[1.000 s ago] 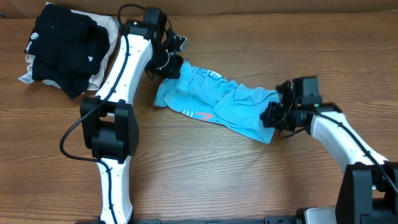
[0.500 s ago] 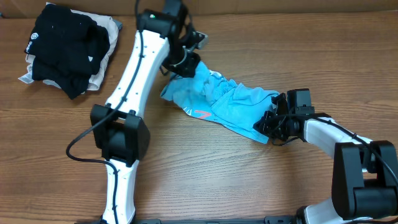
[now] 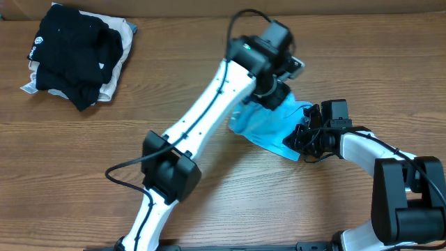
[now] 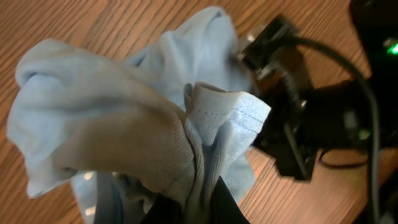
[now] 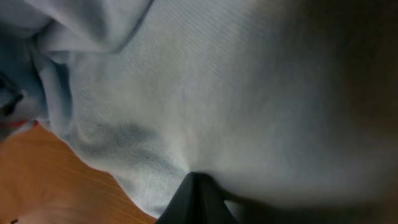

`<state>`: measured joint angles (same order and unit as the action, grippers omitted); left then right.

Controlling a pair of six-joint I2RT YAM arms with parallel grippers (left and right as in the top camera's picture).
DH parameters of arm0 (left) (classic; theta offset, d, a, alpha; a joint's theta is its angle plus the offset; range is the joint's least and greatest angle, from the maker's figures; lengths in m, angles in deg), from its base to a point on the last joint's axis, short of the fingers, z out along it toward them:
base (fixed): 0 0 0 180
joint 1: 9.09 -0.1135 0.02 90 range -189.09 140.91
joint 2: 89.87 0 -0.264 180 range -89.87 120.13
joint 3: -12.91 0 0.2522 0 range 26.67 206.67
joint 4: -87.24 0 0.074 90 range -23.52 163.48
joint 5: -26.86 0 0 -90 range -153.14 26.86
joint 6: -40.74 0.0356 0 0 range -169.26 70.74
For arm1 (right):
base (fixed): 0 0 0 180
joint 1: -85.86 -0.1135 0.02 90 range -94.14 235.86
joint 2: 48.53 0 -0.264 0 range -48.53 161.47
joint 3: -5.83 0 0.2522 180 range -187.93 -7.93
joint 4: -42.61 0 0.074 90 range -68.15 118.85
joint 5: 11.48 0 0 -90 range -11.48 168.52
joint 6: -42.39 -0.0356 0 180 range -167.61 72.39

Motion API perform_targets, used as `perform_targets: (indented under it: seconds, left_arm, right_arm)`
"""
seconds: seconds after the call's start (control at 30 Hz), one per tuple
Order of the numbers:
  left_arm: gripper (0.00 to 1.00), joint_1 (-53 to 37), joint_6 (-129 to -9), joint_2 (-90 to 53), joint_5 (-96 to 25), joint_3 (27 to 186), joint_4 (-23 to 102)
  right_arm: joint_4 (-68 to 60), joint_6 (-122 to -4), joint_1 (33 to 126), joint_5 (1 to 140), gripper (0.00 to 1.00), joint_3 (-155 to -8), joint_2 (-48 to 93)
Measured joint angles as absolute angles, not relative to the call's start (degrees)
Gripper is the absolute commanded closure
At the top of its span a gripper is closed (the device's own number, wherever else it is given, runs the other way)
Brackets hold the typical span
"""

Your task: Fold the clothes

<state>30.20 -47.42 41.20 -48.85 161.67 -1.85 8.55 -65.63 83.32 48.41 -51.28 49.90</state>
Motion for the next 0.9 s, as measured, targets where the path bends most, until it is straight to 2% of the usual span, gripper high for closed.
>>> perform_targets:
  seconds: [0.23,0.4,0.8,0.83,0.9]
  left_arm:
    - [0.96,30.9,-54.3,43.4,-50.5,161.7,0.2]
    - [0.96,30.9,-56.7,45.8,-48.3,161.7,3.5]
    - [0.96,33.1,-58.4,46.4,-45.2,161.7,7.7]
    - [0.77,33.5,-58.4,46.4,-45.0,161.7,8.1]
    - [0.15,34.6,-58.4,46.4,-44.8,161.7,8.7]
  right_arm:
    - [8.7,-65.6,84.6,46.7,0.96,-51.3,50.2]
    - [6.8,-65.7,89.4,41.5,0.96,-51.6,48.4]
    - [-5.0,-66.1,101.5,33.3,0.96,-61.6,15.8]
    - [-5.2,-66.3,102.0,33.3,0.96,-61.7,14.0]
    - [-6.3,-66.7,103.4,33.4,0.96,-61.7,11.1]
